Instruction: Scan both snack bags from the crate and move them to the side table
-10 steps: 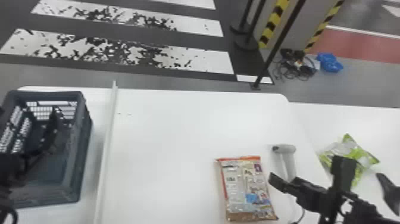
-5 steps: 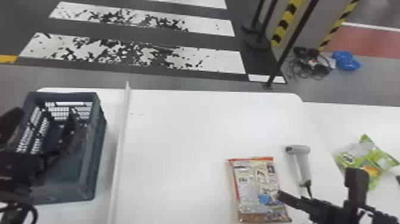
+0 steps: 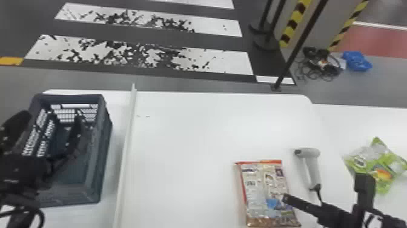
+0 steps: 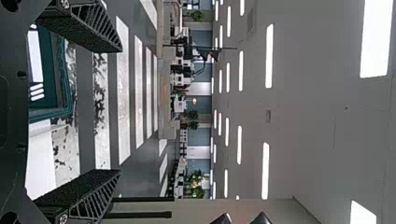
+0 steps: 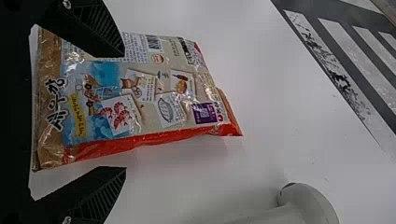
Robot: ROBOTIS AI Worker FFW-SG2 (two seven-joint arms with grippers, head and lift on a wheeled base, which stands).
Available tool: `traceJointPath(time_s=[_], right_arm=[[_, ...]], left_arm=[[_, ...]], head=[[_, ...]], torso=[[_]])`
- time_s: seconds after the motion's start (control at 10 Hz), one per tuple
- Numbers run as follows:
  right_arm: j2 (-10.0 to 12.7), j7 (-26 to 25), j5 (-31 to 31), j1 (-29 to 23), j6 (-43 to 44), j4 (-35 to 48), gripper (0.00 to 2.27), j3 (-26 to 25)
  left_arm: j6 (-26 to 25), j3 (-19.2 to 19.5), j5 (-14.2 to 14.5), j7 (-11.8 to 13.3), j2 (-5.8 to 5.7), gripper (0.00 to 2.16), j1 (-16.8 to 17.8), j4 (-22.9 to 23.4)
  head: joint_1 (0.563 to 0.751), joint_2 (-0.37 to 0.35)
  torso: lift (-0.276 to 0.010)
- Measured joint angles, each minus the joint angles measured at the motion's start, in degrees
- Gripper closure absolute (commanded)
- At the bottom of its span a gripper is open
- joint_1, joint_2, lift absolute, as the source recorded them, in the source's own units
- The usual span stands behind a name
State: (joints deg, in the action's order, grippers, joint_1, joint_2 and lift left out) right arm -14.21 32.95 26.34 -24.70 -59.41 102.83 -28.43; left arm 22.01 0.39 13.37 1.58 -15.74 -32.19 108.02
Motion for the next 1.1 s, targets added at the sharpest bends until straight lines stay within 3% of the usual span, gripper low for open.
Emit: traceJointPath(time_s=[0.5,0.8,0.9,1.0,1.1], right_arm=[[-2.86,8.47,-1.79,3.83,0.43,-8.20,0.09,3.73],[-3.48,9.78,-6.46,5.50,2.24,-10.25,0.17,7.50],[-3.78,9.89,-8.10,6.00,2.73,-10.68,0.41,8.52],[-4.13,10.10,-9.32,6.72,3.16,-11.59,1.45,9.48],[-4.33,10.10,-10.83,7.34,3.64,-12.32,2.21,10.50]], left_arm=[[0.00,-0.04,-0.05,0.00,-0.03,0.07,0.06,-0.13],[0.00,0.03,0.10,0.04,0.01,0.07,0.41,-0.26],[0.00,0.04,0.15,0.08,0.01,0.07,0.47,-0.26],[0.00,0.00,0.17,0.08,0.01,0.07,0.53,-0.26],[0.00,-0.03,0.17,0.08,0.01,0.07,0.56,-0.26]], head=[[0.695,-0.130],[0.695,-0.102],[0.695,-0.102],[0.695,-0.103],[0.695,-0.104]], torso=[[-0.029],[-0.029],[-0.029],[-0.029],[-0.029]])
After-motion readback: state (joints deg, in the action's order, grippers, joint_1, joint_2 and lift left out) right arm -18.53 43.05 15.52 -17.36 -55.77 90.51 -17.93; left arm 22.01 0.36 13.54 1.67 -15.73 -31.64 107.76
